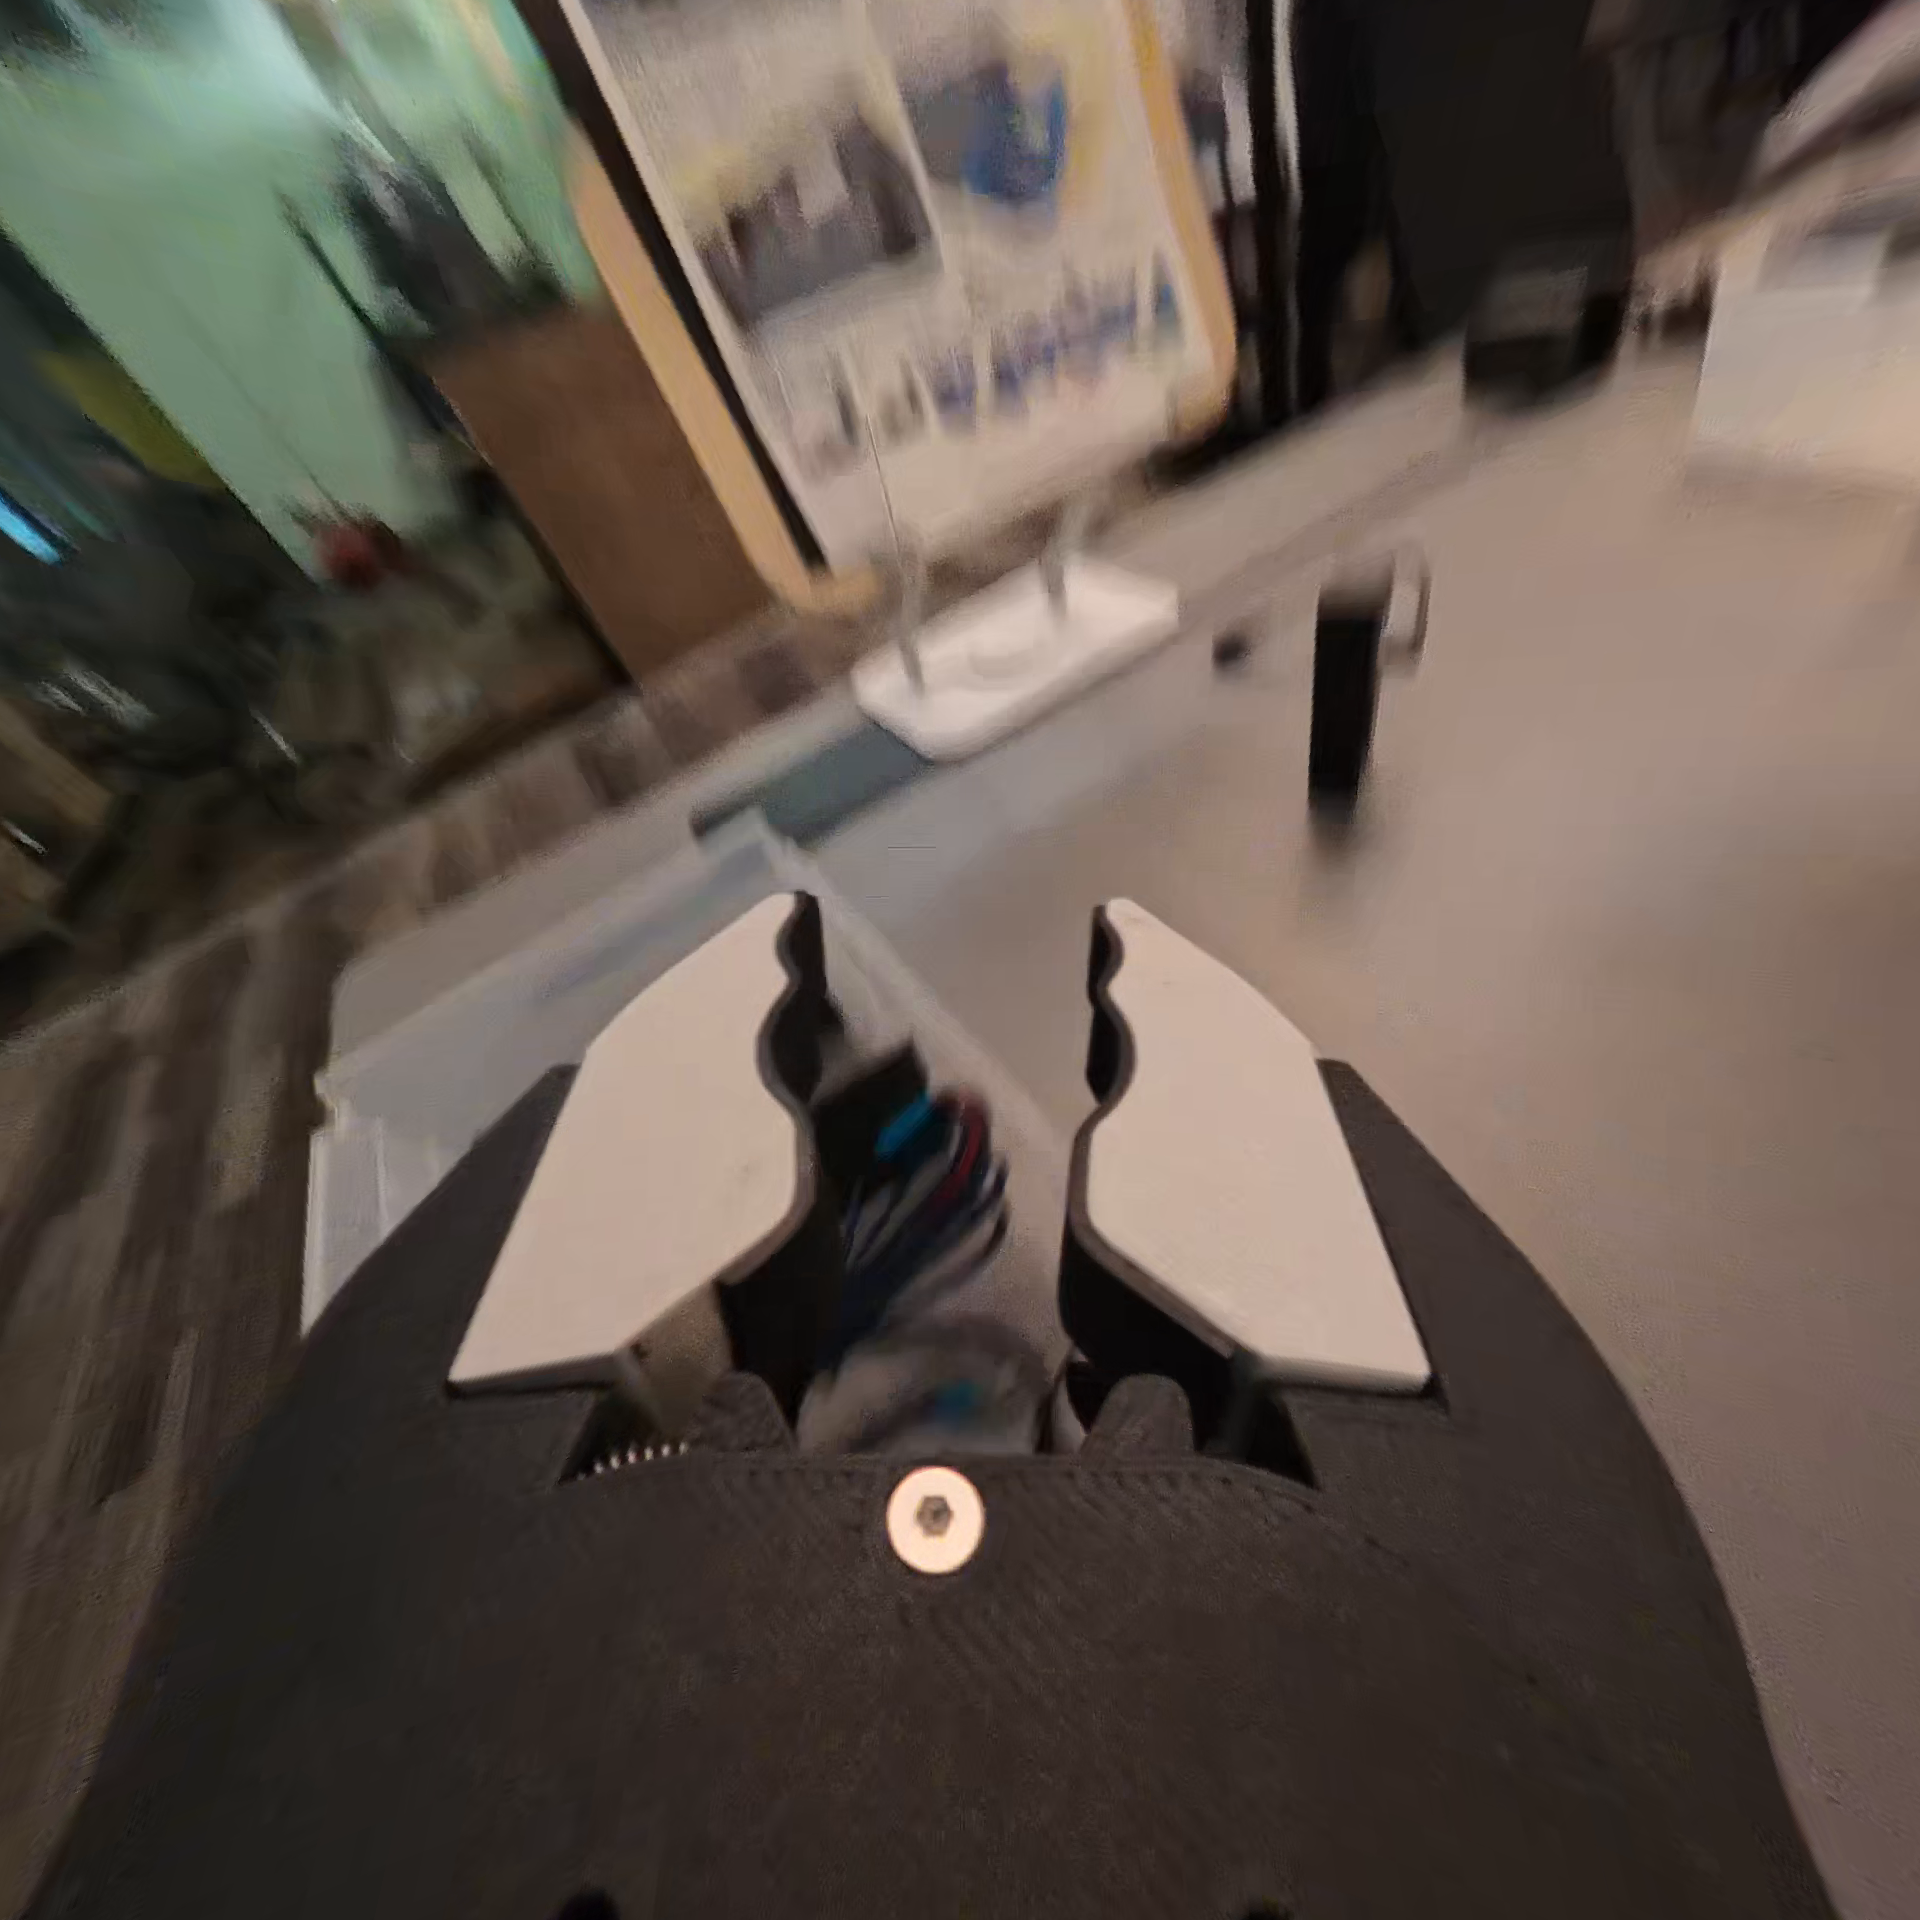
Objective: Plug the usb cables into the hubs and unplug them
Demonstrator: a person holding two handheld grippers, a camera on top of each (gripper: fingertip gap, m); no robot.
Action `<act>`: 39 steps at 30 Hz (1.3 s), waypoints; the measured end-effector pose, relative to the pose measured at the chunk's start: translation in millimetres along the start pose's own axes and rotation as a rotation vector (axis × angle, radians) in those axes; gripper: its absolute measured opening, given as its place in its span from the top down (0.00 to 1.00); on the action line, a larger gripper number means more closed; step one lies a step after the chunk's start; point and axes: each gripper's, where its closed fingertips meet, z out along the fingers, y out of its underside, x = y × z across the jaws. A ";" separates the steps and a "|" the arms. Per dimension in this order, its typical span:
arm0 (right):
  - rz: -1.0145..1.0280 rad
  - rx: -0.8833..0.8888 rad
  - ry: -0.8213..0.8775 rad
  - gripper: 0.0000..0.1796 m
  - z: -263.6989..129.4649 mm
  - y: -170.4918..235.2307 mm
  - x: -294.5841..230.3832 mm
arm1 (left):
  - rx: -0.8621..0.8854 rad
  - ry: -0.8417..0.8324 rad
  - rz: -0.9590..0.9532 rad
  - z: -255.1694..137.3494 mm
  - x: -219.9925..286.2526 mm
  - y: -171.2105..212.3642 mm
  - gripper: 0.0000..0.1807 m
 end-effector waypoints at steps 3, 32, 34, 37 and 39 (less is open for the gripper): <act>-0.016 -0.015 -0.017 0.86 6.2 -0.3 -4.7 | -0.327 0.029 0.156 10.5 -27.2 74.8 0.71; -0.037 -0.106 -0.035 0.87 8.8 25.7 -6.0 | -0.457 -0.141 0.396 -22.2 -93.7 27.2 0.94; -0.037 -0.100 -0.034 0.87 8.0 23.7 -5.8 | -0.379 -0.128 0.357 -31.0 -93.6 -8.9 0.94; -0.041 -0.096 -0.033 0.87 7.0 21.4 -6.3 | -0.274 -0.127 0.343 -44.1 -93.0 -64.1 0.95; -0.047 -0.098 -0.033 0.87 6.6 20.6 -6.9 | -0.222 -0.122 0.356 -50.5 -89.1 -96.2 0.95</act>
